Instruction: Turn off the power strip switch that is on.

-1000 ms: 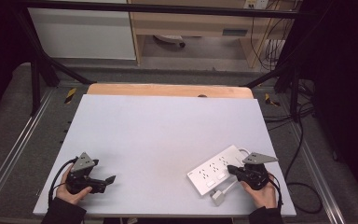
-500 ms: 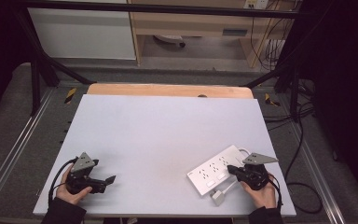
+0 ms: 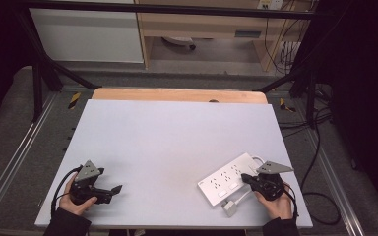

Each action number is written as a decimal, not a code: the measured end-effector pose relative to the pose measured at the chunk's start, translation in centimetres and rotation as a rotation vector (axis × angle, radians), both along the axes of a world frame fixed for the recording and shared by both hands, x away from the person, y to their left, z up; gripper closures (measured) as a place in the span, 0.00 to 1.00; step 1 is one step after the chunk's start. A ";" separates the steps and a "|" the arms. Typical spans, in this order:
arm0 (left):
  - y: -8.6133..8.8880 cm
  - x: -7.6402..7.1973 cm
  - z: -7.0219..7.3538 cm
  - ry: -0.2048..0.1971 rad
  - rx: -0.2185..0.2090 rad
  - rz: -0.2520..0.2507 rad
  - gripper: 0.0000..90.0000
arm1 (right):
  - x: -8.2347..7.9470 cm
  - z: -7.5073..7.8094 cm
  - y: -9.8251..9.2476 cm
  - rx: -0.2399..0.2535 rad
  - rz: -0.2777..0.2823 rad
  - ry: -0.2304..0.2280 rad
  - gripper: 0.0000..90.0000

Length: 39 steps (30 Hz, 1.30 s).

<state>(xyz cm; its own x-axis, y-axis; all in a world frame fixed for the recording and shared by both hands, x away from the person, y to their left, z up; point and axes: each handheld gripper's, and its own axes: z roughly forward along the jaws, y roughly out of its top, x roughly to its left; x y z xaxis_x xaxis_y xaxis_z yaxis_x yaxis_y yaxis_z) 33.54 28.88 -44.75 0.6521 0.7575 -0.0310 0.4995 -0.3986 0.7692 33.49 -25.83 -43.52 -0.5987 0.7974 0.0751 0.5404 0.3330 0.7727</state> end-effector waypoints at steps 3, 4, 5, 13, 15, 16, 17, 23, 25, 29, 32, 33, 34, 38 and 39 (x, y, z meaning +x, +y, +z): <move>0.0 0.0 0.0 0.000 0.000 0.000 0.05 | -0.1 0.0 0.1 0.001 0.010 -0.001 1.00; 0.0 0.0 0.0 0.000 0.000 0.000 0.05 | -0.1 0.0 0.1 0.001 0.010 -0.001 1.00; 0.0 0.0 0.0 0.000 0.000 -0.001 0.05 | -0.1 0.0 0.1 0.003 0.009 0.001 1.00; 0.0 0.0 0.0 -0.001 0.001 -0.001 0.05 | -0.1 -0.1 0.1 -0.004 0.012 0.000 1.00; 0.0 0.0 0.0 -0.001 0.000 0.000 0.05 | 0.0 -0.3 0.3 0.017 0.034 0.011 1.00; 0.0 0.0 0.0 -0.001 0.000 0.000 0.05 | 0.0 -0.3 0.3 0.017 0.034 0.011 1.00; 0.0 0.0 0.0 0.000 -0.001 0.000 0.05 | -0.1 -0.2 0.8 0.003 0.044 0.003 1.00; 0.0 0.0 0.0 0.000 -0.002 0.000 0.05 | -0.1 -0.2 0.9 -0.003 0.049 -0.004 1.00; 0.0 0.0 0.0 0.000 -0.001 0.000 0.05 | -0.1 -0.2 0.9 -0.003 0.049 -0.002 1.00; 0.0 0.0 0.0 0.000 -0.002 0.000 0.05 | -0.1 -0.2 0.9 -0.003 0.050 -0.002 1.00; 0.0 0.0 0.0 0.000 -0.001 0.000 0.05 | -0.1 -0.1 1.0 -0.003 0.044 -0.012 0.98; 0.0 0.0 0.0 0.000 -0.001 0.001 0.05 | -0.1 -0.1 1.0 -0.003 0.044 -0.012 0.98; 0.1 0.0 0.0 0.001 -0.002 0.001 0.05 | -0.1 0.1 0.9 0.002 0.042 -0.022 0.97; 0.0 0.0 0.0 0.000 -0.002 0.001 0.05 | -0.2 0.5 0.6 0.017 0.020 -0.043 0.88; 0.0 0.0 0.0 0.000 -0.002 0.000 0.05 | -0.2 0.5 0.6 0.017 0.020 -0.043 0.88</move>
<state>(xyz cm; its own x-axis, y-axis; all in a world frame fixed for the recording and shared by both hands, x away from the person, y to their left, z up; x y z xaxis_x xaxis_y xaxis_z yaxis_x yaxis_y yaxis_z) 33.54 28.93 -44.72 0.6518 0.7577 -0.0324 0.4998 -0.3970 0.7698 33.27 -25.21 -42.98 -0.6177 0.7839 0.0628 0.5001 0.3299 0.8007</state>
